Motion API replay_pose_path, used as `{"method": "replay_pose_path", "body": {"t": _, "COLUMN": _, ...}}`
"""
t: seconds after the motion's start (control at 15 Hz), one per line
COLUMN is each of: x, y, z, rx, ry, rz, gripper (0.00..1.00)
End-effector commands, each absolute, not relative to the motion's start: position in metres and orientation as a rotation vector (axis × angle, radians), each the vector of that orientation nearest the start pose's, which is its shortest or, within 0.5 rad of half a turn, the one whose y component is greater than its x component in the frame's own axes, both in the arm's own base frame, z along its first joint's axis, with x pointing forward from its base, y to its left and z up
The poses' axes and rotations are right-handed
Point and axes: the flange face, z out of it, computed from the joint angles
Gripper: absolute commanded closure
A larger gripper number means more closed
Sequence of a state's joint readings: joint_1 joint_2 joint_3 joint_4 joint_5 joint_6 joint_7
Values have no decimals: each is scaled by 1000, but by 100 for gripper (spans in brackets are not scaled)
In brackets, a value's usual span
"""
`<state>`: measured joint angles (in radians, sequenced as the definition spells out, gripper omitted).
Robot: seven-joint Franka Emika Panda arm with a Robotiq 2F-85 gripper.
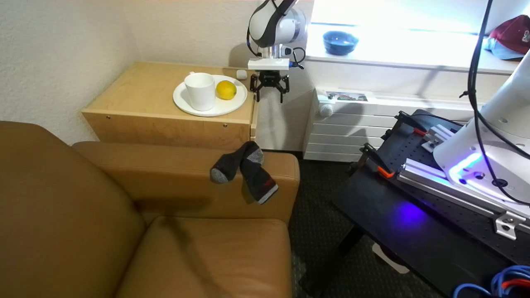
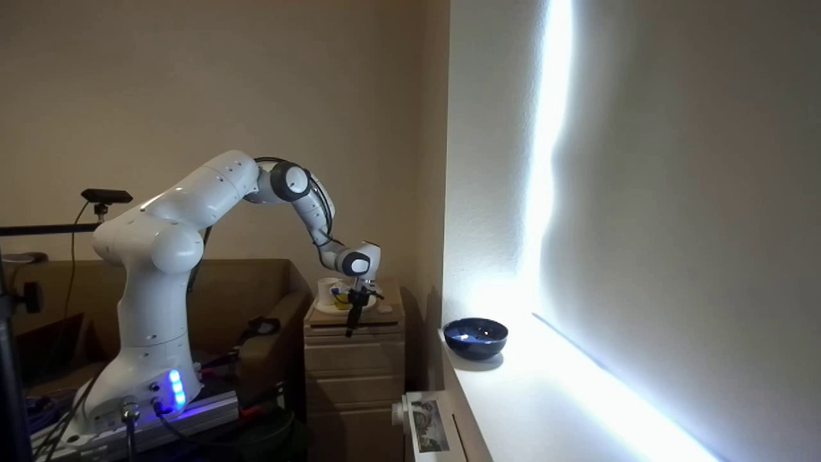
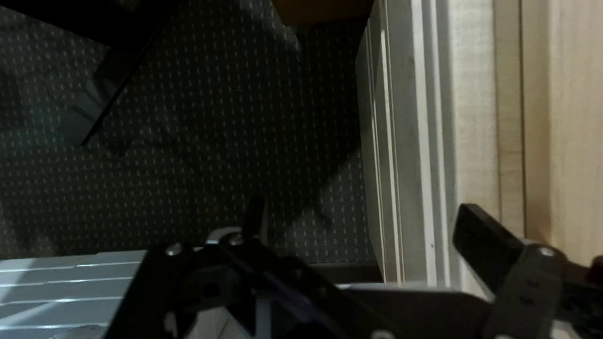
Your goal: Open the sliding tray then put the white case and lemon on it
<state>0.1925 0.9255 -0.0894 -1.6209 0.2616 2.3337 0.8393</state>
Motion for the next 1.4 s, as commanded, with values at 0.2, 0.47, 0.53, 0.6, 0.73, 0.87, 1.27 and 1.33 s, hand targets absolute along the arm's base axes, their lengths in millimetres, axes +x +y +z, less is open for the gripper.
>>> {"method": "replay_pose_path", "body": {"t": 0.2, "x": 615, "y": 73, "z": 32, "rx": -2786, "ry": 1529, "rz": 260, "gripper": 0}}
{"method": "replay_pose_path", "body": {"t": 0.47, "x": 599, "y": 89, "z": 39, "rx": -2830, "ry": 1546, "rz": 63, "gripper": 0}}
{"method": "replay_pose_path", "body": {"t": 0.53, "x": 595, "y": 92, "z": 37, "rx": -2839, "ry": 1541, "rz": 38, "gripper": 0}}
{"method": "replay_pose_path", "body": {"t": 0.6, "x": 620, "y": 96, "z": 65, "rx": -2788, "ry": 1515, "rz": 58, "gripper": 0}}
{"method": "replay_pose_path", "body": {"t": 0.73, "x": 616, "y": 101, "z": 65, "rx": -2796, "ry": 1522, "rz": 9, "gripper": 0}}
{"method": "replay_pose_path", "body": {"t": 0.87, "x": 615, "y": 101, "z": 65, "rx": -2797, "ry": 1521, "rz": 4, "gripper": 0}}
{"method": "replay_pose_path", "body": {"t": 1.27, "x": 630, "y": 87, "z": 69, "rx": -2878, "ry": 1190, "rz": -149, "gripper": 0}}
{"method": "replay_pose_path", "body": {"t": 1.33, "x": 632, "y": 85, "z": 68, "rx": -2883, "ry": 1168, "rz": -174, "gripper": 0}}
